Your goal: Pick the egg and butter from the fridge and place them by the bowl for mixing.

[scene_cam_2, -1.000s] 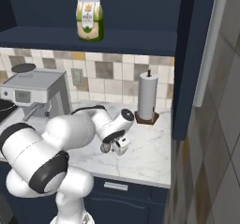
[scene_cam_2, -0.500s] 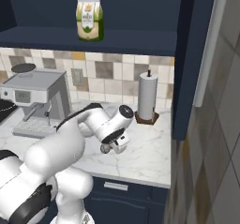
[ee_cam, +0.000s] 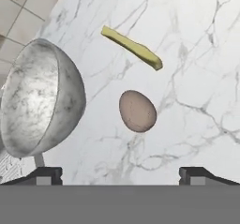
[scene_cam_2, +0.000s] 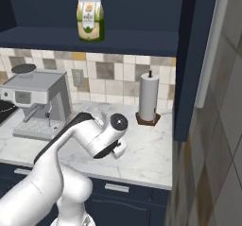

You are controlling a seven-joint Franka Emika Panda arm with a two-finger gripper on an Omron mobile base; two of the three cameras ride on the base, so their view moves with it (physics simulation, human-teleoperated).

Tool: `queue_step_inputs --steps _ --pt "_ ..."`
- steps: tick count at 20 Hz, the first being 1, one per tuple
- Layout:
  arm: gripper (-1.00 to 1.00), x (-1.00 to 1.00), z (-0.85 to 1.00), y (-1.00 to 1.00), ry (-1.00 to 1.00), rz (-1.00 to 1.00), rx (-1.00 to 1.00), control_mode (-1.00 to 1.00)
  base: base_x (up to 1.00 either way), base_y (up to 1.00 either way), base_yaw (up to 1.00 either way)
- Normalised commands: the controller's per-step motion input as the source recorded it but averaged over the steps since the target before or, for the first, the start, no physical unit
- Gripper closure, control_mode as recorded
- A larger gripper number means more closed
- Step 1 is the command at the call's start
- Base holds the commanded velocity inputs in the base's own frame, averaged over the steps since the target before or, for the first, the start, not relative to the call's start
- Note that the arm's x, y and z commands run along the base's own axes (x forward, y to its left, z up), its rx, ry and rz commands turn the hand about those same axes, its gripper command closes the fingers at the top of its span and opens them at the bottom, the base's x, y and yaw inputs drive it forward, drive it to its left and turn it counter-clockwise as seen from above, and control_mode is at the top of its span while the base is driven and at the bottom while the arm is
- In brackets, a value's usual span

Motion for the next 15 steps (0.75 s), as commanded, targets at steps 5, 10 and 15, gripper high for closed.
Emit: queue_step_inputs --steps 5,10,15 --pt "-1.00 -0.48 0.34 0.18 -0.14 0.01 -0.14 -1.00 0.00 0.00 0.00" --pt "-1.00 -0.43 0.32 0.24 -0.08 0.01 -0.16 -1.00 0.00 0.00 0.00" --pt "-1.00 -0.36 0.34 0.24 -0.01 0.04 -0.21 -1.00 0.00 0.00 0.00"
